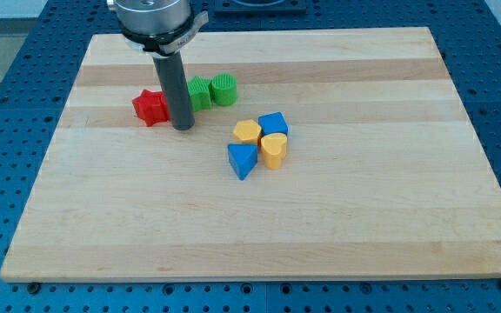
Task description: Push red star into the red circle
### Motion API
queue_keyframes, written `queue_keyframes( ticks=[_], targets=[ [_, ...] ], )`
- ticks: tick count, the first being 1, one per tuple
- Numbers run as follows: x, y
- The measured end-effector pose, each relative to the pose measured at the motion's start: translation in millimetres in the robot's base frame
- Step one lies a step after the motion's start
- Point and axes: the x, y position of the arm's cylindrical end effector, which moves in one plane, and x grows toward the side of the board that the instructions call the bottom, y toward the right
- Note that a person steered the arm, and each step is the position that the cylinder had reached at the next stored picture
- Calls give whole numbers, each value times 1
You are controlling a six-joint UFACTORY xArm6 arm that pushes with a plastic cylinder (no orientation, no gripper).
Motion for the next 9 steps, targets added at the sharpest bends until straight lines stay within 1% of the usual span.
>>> queue_keyframes(
  ticks=[2, 3, 4, 6, 7, 8, 9],
  targets=[
    [-11, -3],
    [4, -3],
    [21, -15],
    [-6, -53],
    [-16, -54],
    [-17, -54],
    [-6, -65]
  ],
)
